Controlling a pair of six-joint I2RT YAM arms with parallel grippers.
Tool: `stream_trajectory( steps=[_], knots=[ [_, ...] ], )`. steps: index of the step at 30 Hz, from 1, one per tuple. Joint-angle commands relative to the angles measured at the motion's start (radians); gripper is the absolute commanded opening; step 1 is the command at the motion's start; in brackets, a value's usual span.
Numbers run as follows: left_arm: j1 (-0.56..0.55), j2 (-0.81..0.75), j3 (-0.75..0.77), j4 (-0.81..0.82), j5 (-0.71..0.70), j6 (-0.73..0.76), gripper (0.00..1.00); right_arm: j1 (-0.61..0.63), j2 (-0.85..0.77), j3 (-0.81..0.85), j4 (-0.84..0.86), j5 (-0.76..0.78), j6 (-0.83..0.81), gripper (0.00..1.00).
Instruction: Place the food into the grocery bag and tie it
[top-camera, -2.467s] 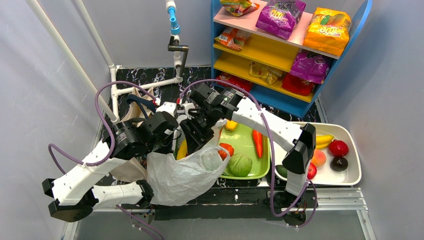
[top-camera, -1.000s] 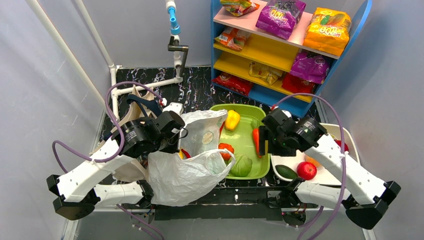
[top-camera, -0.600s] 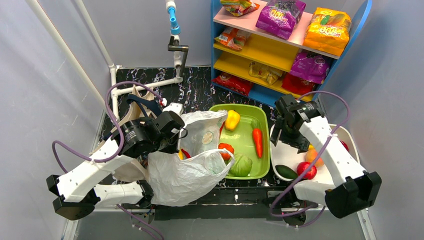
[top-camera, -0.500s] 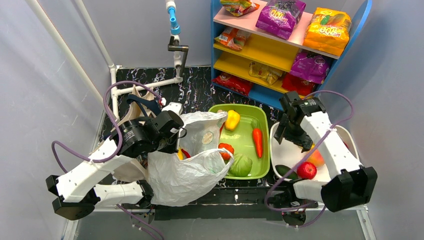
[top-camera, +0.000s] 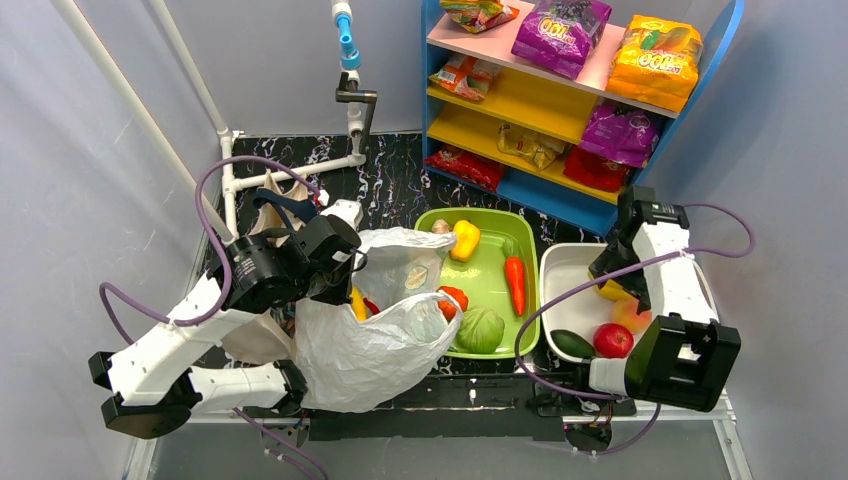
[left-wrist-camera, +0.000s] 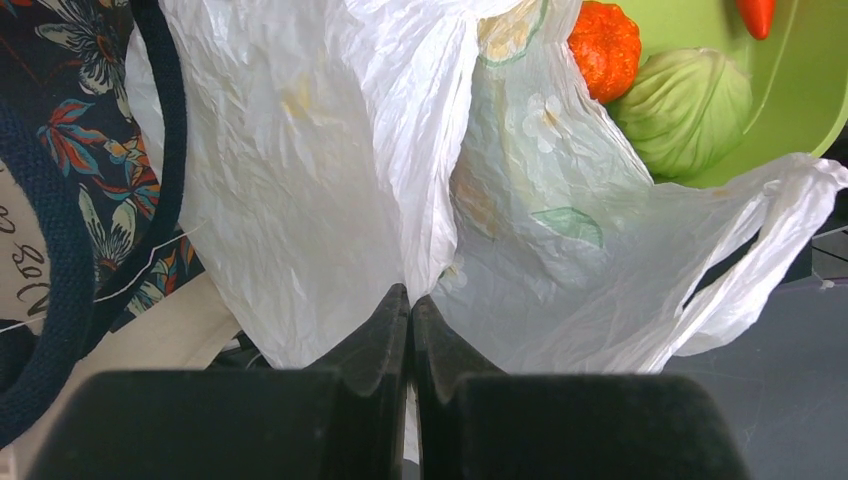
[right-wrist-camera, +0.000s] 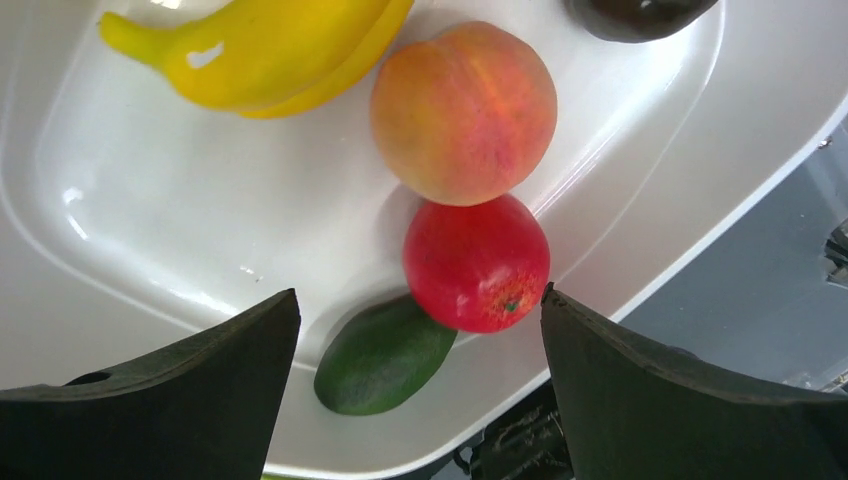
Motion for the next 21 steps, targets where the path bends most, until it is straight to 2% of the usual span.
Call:
stream_trajectory(
  steps=[1, 7, 14, 21],
  knots=[
    [-0.003, 0.009, 0.044, -0.041, 0.008, 0.025, 0.00, -0.065, -0.043, -0.076, 0.128, -0.011, -0.071, 0.96],
    [-0.003, 0.007, 0.057, -0.050, 0.003, 0.026, 0.00, -0.149, -0.001, -0.090, 0.180, -0.015, -0.106, 0.96],
    [-0.004, -0.016, 0.043, -0.065, -0.014, 0.007, 0.00, -0.285, 0.017, -0.135, 0.274, -0.115, -0.171, 0.97],
    [-0.003, -0.022, 0.035, -0.068, -0.013, -0.009, 0.00, -0.322, 0.043, -0.201, 0.354, -0.163, -0.165, 0.97]
  ],
)
